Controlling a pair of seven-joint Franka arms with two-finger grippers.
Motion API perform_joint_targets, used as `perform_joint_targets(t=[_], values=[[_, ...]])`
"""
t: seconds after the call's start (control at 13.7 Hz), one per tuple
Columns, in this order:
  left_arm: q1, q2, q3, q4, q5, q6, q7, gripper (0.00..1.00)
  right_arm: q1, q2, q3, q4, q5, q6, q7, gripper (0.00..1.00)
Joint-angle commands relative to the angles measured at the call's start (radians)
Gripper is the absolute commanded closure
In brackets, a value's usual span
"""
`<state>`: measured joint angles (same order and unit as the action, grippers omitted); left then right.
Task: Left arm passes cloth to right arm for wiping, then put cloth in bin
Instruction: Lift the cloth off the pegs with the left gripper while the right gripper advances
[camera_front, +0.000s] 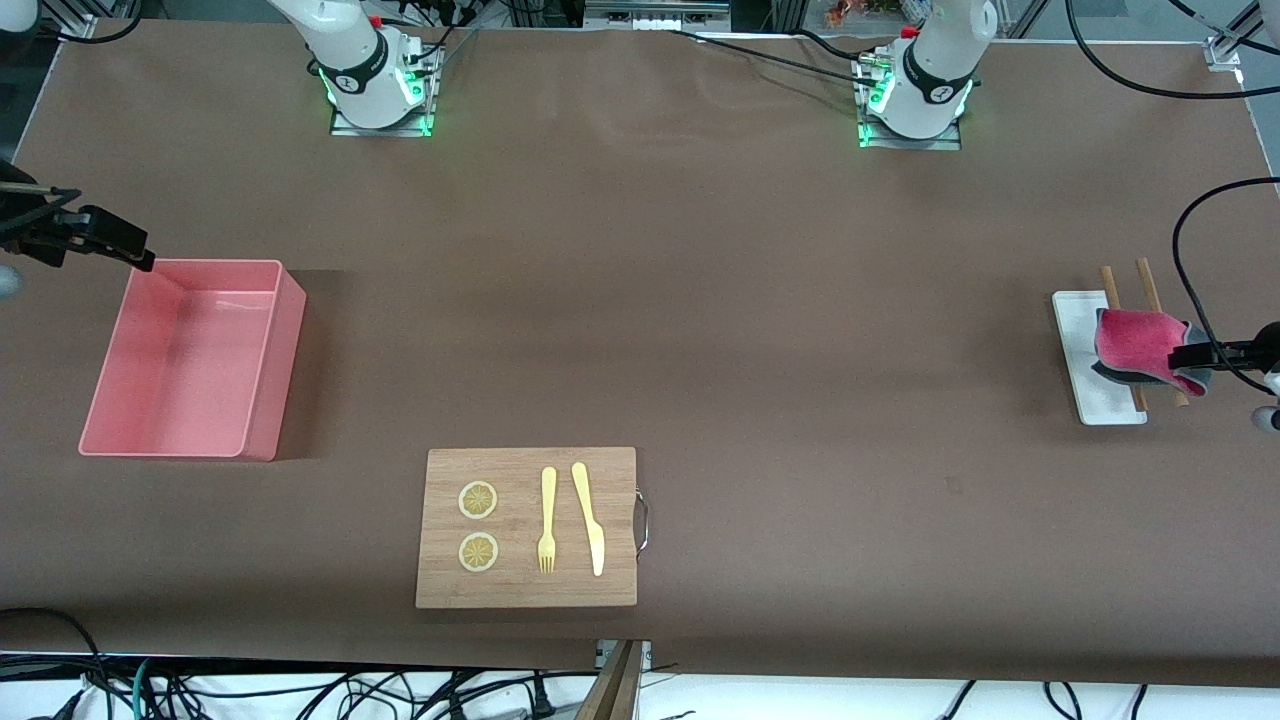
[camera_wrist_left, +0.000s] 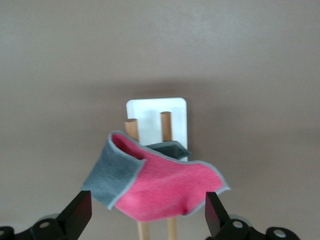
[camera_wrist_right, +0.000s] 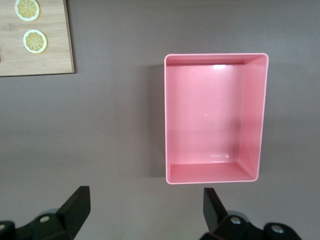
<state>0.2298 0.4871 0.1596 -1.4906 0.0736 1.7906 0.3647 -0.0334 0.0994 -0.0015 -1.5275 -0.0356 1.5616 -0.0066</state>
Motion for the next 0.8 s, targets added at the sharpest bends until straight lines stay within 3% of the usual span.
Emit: perform_joint_targets(t=[0.0, 0.37, 0.73], values=[[0.025, 0.044, -0.008, 0.043, -0.008, 0.021, 0.048, 0.00, 0.010, 0.075, 0.003, 0.027, -0.012, 0.000, -0.013, 0.00], [0.088, 0.087, -0.008, 0.043, -0.106, 0.029, 0.103, 0.00, 0.038, 0.092, 0.005, 0.027, 0.003, 0.018, 0.045, 0.00], [0.102, 0.108, -0.008, 0.043, -0.126, 0.041, 0.108, 0.00, 0.127, 0.120, 0.005, 0.027, 0.051, 0.089, 0.275, 0.00]])
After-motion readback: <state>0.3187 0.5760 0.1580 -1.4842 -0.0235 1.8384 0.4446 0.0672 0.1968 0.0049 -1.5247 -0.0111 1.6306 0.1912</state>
